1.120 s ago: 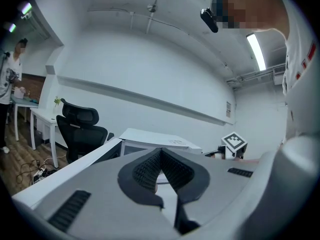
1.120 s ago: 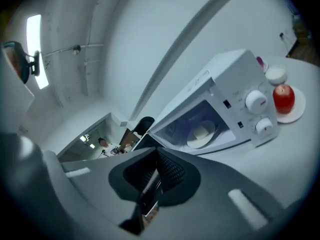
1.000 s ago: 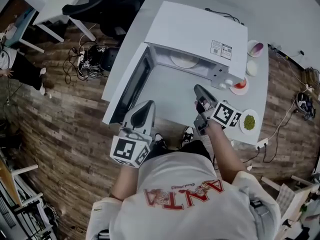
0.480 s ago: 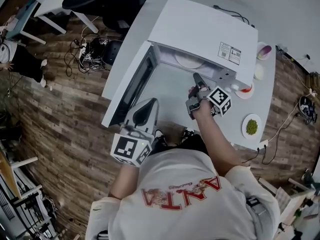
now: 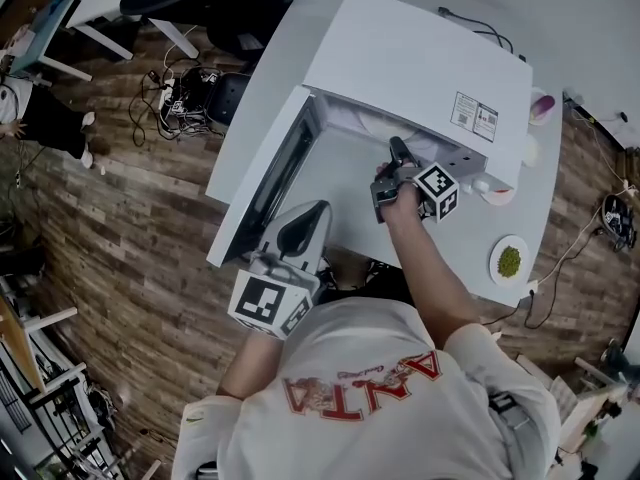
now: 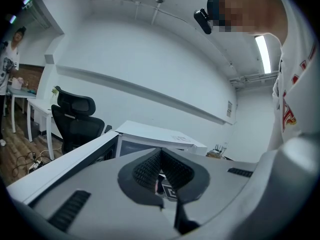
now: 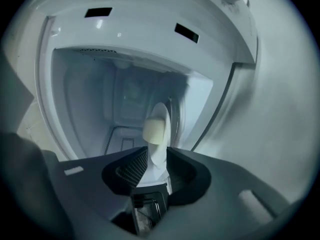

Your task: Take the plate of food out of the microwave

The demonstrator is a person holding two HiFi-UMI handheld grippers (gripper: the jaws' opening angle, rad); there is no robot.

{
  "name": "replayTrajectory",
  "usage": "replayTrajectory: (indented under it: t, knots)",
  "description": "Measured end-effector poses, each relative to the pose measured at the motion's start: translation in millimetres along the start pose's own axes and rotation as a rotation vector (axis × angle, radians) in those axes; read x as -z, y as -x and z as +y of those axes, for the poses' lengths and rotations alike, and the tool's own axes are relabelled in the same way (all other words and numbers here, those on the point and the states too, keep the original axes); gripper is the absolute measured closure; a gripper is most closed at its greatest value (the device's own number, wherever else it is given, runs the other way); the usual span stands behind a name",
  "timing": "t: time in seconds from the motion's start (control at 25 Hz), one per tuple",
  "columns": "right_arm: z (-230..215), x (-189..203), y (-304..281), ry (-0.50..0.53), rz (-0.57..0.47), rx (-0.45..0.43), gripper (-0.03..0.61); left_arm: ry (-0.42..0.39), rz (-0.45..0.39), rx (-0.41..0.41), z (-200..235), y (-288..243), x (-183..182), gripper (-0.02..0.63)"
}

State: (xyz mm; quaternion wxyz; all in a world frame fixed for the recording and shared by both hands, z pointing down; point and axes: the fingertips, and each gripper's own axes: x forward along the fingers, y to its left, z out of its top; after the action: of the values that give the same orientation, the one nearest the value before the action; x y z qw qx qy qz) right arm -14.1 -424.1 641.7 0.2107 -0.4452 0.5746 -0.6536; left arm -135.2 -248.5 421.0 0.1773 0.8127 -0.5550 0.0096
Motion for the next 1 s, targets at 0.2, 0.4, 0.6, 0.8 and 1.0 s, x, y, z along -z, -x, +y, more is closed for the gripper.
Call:
replayTrajectory:
  t: [0.2, 0.4, 0.6, 0.8, 1.0]
  knots:
    - [-3.6, 1.6, -8.2, -0.015, -0.008, 0.016, 0.476, 0.000, 0.005, 0.013, 3.2, -2.0, -0.4, 0.604]
    - [-6.8, 0.5, -12.9, -0.008, -0.011, 0.032, 0.499, -0.005, 0.010, 0.014, 10.7, -3.2, -0.8, 0.604]
    - [-11.2, -1.3, -12.5, -0.034, -0.016, 0.049, 0.499, 0.000, 0.016, 0.017, 11.6, -4.9, 0.3, 0.604]
    - [-14.5, -5.9, -15.1, -0.049, -0.026, 0.050, 0.502, 0.002, 0.022, 0.022, 11.0, -7.5, 2.7, 0.604]
    - [-16.6, -2.7, -14.9, -0.045, -0.010, 0.071, 0.560, -0.012, 0.023, 0.025, 11.8, -6.6, 0.6, 0.604]
